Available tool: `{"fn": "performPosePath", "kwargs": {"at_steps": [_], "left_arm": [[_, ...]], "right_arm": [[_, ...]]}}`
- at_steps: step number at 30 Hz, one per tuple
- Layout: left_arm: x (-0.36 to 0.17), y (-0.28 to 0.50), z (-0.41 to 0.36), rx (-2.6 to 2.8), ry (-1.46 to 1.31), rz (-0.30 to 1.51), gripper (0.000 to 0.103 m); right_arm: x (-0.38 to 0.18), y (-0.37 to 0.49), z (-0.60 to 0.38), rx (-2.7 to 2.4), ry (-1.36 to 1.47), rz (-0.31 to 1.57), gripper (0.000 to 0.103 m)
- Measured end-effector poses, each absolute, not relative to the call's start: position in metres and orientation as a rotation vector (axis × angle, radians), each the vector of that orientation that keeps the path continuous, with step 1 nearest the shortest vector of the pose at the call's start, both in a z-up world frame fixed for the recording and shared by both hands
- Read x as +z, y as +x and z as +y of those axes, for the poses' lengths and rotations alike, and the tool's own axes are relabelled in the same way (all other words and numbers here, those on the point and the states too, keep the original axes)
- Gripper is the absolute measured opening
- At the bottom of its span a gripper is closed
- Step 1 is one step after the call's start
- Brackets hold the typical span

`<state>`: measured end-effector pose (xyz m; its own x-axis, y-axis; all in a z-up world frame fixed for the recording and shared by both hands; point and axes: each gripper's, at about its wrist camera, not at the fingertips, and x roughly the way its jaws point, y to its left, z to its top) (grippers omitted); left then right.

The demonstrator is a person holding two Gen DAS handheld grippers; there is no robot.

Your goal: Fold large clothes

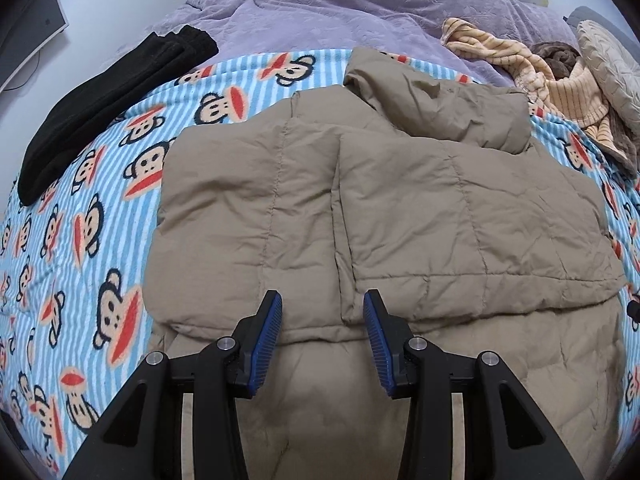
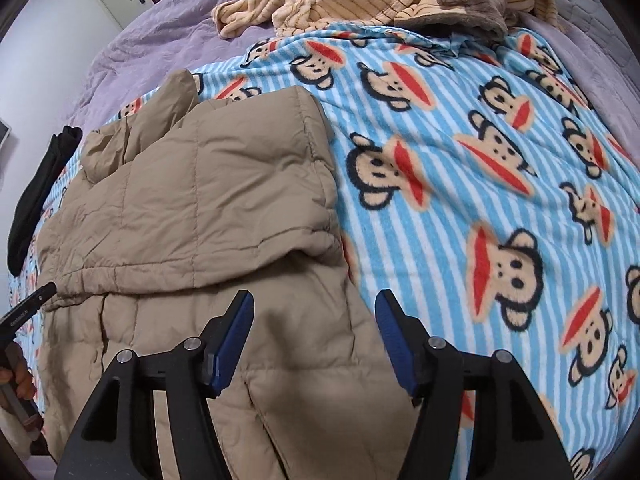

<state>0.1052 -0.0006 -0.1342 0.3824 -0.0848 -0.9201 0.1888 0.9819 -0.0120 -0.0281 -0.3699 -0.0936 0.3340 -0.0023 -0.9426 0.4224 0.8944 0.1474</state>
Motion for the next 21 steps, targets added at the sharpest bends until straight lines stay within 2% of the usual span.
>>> {"fn": "performPosePath", "kwargs": {"at_steps": [2, 7, 8, 9, 10, 12, 13, 21], "left_arm": [[-0.129, 0.093, -0.001, -0.192, 0.092, 1.176, 0.044], [-0.121, 0.062, -0.005, -0.225, 0.068, 1.208, 0.045], [-0.121, 0.055, -0.006, -0.226, 0.071, 1.216, 0.066], [-0.12, 0.049, -0.007, -0.219, 0.071, 1.214, 0.096], [-0.117, 0.042, -0.007, -0.209, 0.066, 1.196, 0.103], [-0.112, 0.03, -0.007, -0.202, 0.069, 1.172, 0.103], [-0.112, 0.026, -0.007, -0.196, 0.076, 1.184, 0.103], [-0.114, -0.003, -0.002, -0.144, 0.053, 1.25, 0.103]], "right_arm": [[-0.093, -0.038, -0.366, -0.273, 0.432, 1.219, 0.071], [-0.093, -0.059, -0.352, -0.246, 0.471, 1.25, 0.071], [-0.094, -0.063, -0.351, -0.241, 0.479, 1.256, 0.071], [-0.094, -0.066, -0.349, -0.234, 0.491, 1.265, 0.071], [-0.095, -0.069, -0.348, -0.229, 0.5, 1.271, 0.071], [-0.096, -0.075, -0.345, -0.216, 0.511, 1.28, 0.073], [-0.096, -0.077, -0.344, -0.209, 0.513, 1.283, 0.079], [-0.091, -0.094, -0.34, -0.173, 0.544, 1.302, 0.08]]}}
